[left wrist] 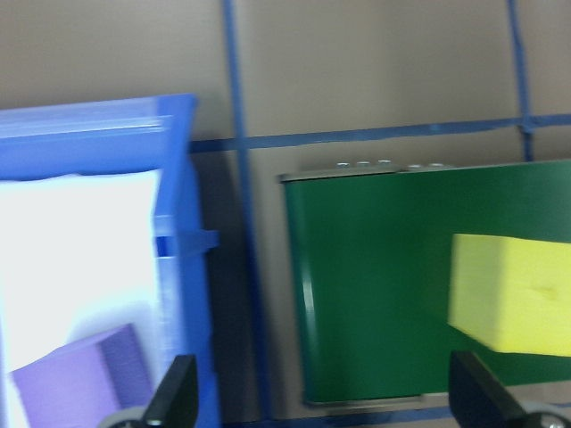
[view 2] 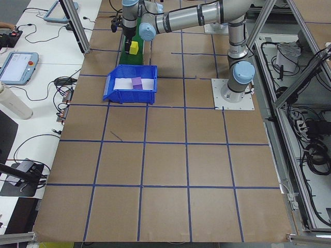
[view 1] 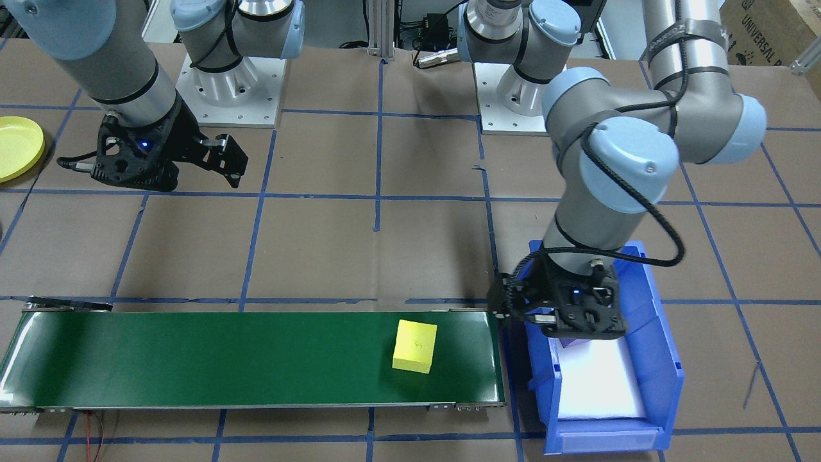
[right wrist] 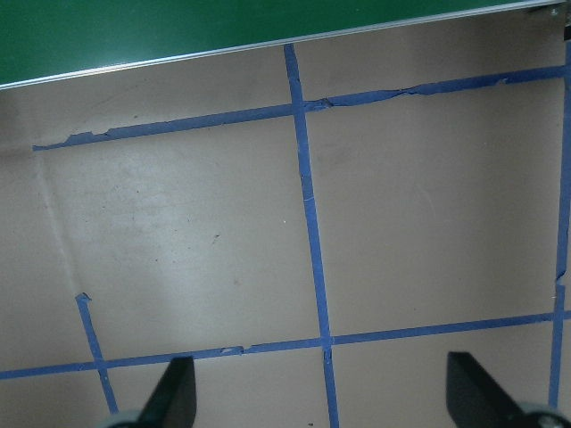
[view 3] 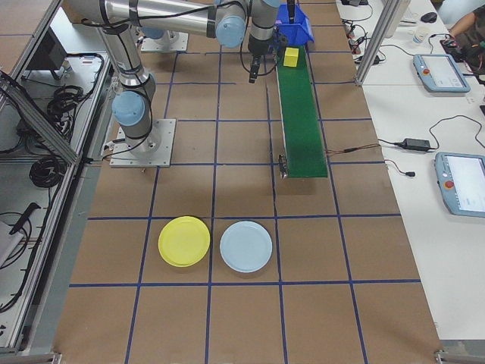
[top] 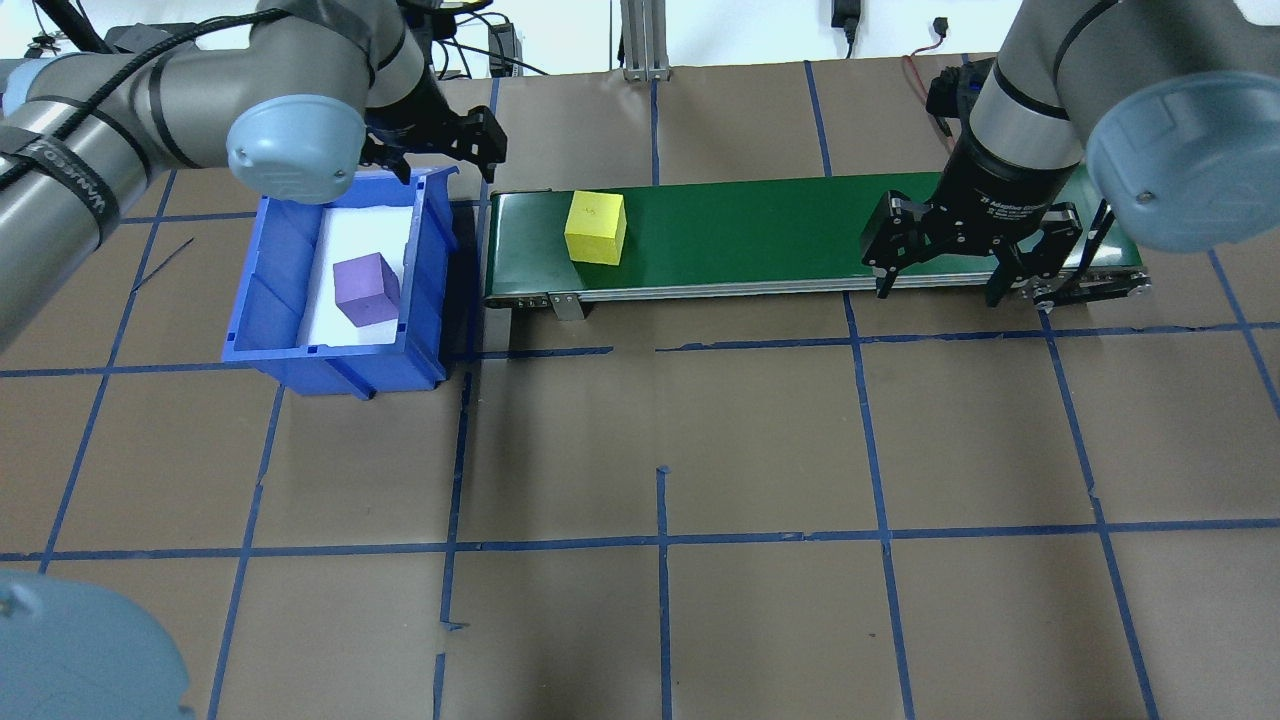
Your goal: Move block left to right into plate
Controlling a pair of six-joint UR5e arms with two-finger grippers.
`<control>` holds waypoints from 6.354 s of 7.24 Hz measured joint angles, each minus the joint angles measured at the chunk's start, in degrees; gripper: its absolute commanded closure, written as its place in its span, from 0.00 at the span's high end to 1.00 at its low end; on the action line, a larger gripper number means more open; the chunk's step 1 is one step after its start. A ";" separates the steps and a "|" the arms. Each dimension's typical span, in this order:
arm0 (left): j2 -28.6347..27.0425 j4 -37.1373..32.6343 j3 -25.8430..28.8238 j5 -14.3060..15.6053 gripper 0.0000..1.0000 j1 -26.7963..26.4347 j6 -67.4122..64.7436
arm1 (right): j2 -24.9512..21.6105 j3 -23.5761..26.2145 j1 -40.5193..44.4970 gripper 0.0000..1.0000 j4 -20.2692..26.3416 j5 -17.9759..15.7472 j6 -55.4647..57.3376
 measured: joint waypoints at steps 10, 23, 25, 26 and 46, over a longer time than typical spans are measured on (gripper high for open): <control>-0.37 0.27 -8.80 0.13 1.00 11.20 53.83 | 8.16 -1.21 0.09 1.00 -13.79 5.59 0.30; -5.86 8.37 -12.19 0.10 0.47 11.34 73.10 | 25.00 -7.19 0.18 1.00 -27.02 17.21 7.70; -2.98 7.90 -10.32 0.26 0.48 11.27 64.34 | 25.72 -7.19 0.15 1.00 -27.89 17.59 7.73; -0.51 7.27 -9.38 0.50 0.48 11.05 57.69 | 26.27 -7.11 0.16 0.93 -28.33 17.43 7.67; 3.49 -11.11 1.14 -0.68 1.00 -8.09 -3.76 | 9.82 5.47 -64.91 0.28 -19.64 -1.42 -79.56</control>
